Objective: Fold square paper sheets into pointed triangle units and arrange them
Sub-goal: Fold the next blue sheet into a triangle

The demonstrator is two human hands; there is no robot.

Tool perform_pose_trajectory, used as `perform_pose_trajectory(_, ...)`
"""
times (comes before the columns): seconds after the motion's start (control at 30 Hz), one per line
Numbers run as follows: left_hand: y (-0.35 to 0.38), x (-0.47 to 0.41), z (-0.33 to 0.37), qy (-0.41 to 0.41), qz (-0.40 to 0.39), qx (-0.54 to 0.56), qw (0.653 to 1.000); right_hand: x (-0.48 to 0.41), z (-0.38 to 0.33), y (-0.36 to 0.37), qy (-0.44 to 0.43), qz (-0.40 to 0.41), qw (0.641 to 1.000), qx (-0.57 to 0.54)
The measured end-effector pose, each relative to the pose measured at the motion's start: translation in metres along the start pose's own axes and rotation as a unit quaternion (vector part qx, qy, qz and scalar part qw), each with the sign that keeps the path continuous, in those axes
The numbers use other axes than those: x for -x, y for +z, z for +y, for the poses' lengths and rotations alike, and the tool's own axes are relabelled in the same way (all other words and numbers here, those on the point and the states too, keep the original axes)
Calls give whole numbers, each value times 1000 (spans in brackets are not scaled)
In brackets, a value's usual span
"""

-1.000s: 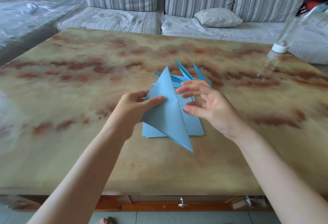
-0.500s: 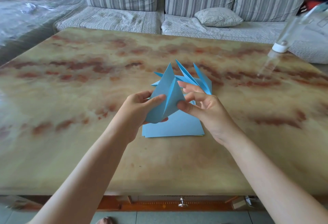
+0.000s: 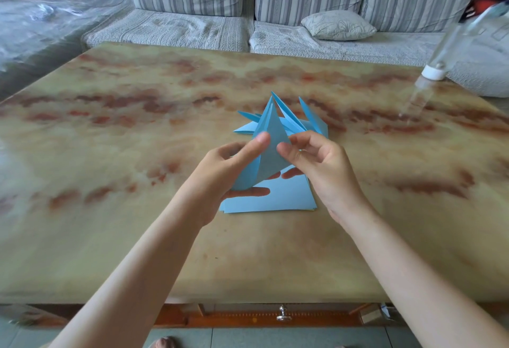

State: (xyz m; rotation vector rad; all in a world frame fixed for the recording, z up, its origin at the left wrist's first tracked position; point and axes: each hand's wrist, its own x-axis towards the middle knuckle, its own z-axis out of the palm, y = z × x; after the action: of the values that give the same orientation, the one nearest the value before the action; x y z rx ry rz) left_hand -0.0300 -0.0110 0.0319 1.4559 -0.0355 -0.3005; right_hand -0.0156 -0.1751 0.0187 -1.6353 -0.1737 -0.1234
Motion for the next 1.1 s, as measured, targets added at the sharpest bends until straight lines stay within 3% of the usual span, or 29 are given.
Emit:
perform_pose_trajectory(0.33, -1, -6, -9, 6, 14, -72, 997, -1, 0, 2, 5, 7, 1000, 0)
perform_pose_trajectory(0.43, -1, -6, -8, 36, 52, -93, 994, -2, 0, 0, 4, 3, 1000, 15)
perform_pose_trajectory(0.7, -4, -8, -5, 139, 126, -14, 982, 1, -2, 1, -8, -47, 998, 34)
perform_pose_trajectory(1.1, -3, -8, -5, 144, 127, 29, 981, 1, -2, 1, 9, -26, 999, 36)
